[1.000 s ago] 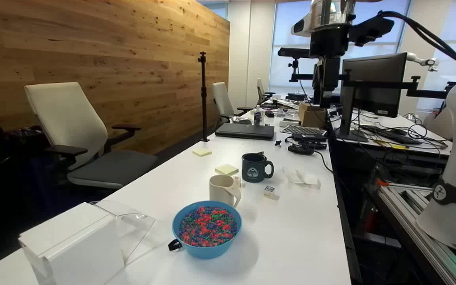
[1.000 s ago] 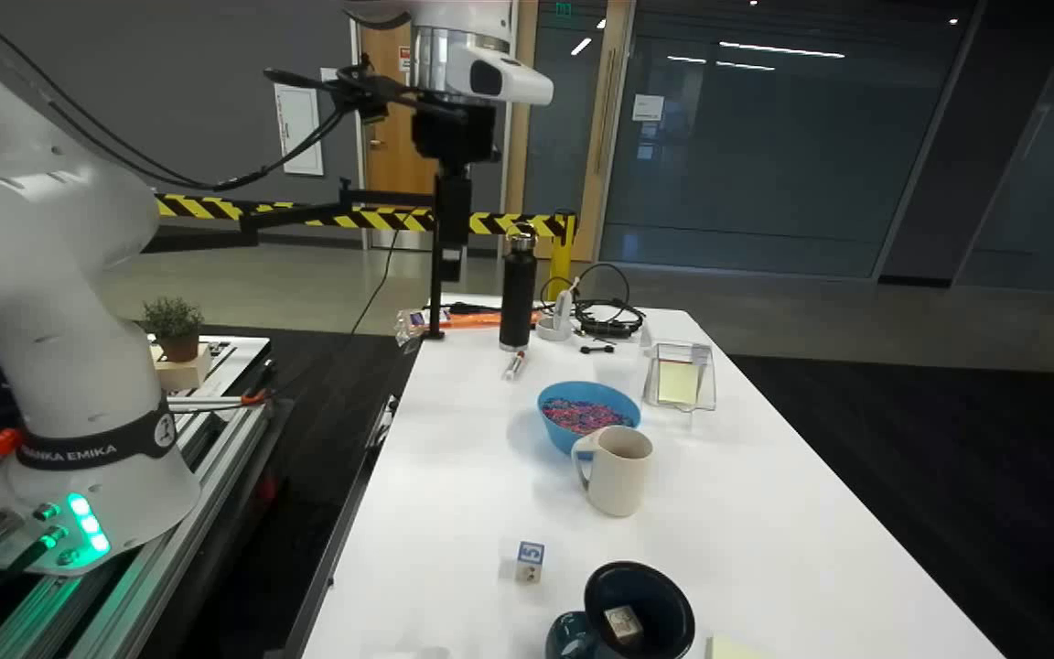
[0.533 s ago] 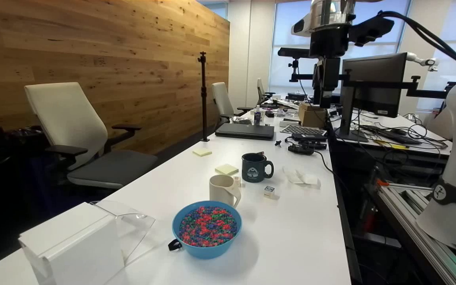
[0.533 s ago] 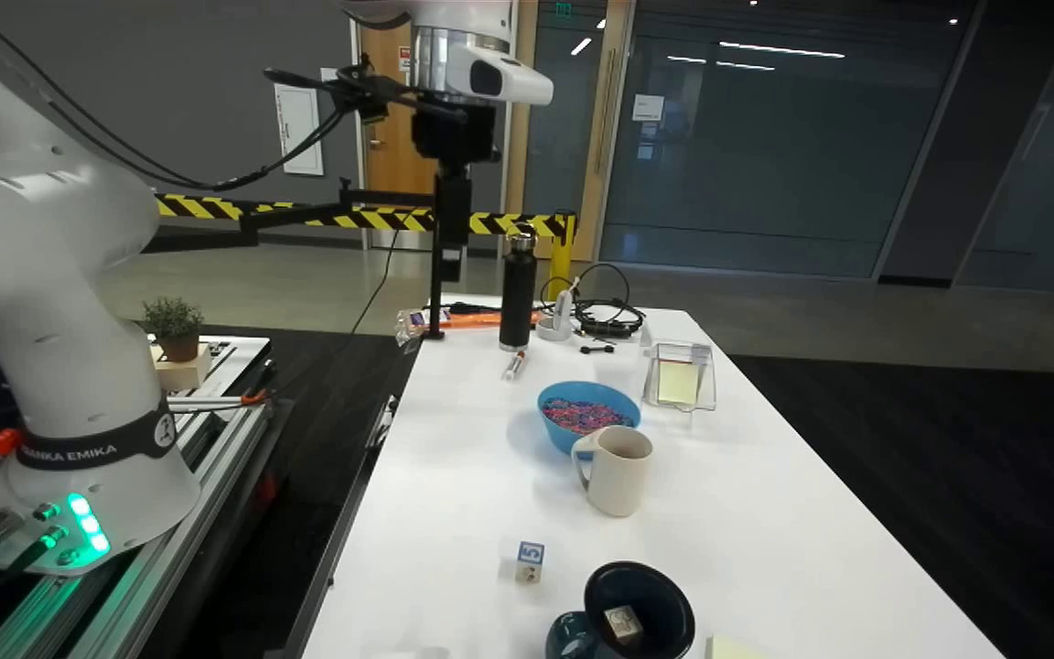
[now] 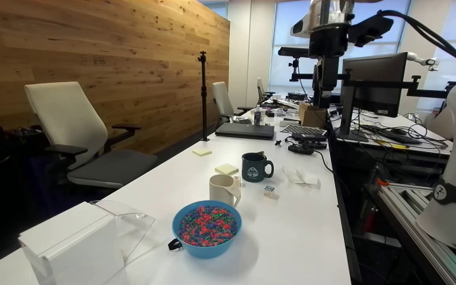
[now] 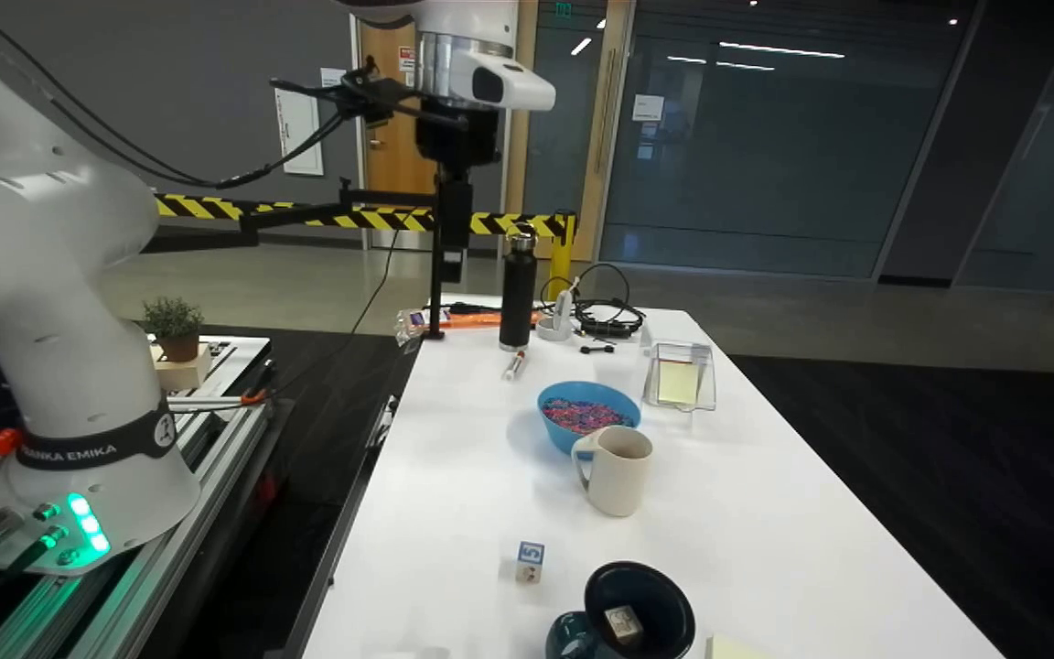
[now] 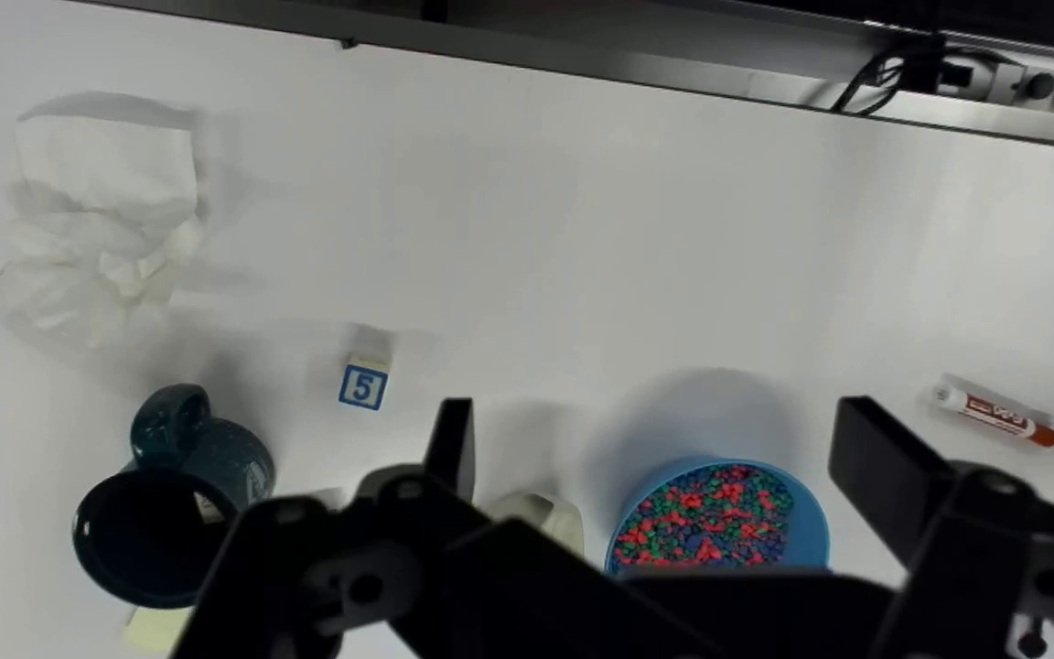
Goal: Close the white object on the table
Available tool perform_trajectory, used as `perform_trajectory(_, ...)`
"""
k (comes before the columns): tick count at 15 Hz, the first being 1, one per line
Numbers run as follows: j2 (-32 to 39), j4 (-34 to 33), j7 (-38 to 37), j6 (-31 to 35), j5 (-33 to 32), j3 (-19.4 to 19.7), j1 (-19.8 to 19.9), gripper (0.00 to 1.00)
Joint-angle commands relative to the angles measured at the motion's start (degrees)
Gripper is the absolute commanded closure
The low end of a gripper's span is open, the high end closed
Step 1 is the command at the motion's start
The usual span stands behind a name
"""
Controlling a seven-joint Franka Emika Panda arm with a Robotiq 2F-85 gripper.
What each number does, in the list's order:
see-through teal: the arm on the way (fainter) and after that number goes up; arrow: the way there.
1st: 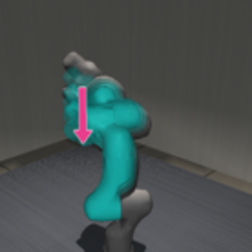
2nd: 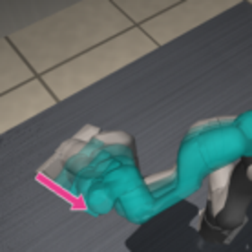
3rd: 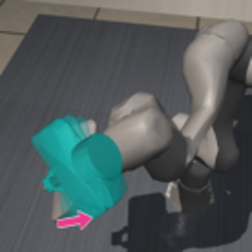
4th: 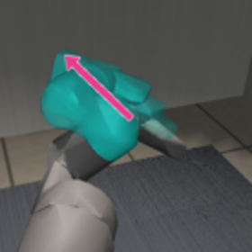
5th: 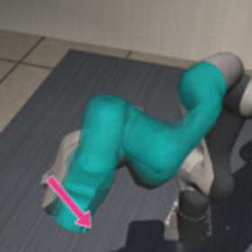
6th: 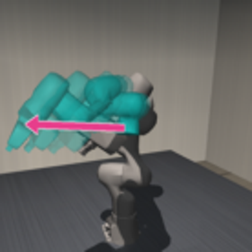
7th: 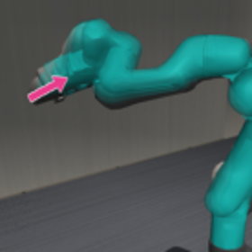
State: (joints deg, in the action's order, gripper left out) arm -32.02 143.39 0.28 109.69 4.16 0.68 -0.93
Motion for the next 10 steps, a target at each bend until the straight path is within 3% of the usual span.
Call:
perform_trajectory(1, 13.15, -8.49, -6.65, 3.37, 7.63, -0.41, -0.47, 0.00)
perform_trajectory(7, 31.40, -25.30, -15.22, 7.76, 20.89, -1.31, -1.25, 0.00)
perform_trajectory(10, 38.50, -34.97, -19.06, 5.81, 22.41, -2.65, -1.82, 0.00)
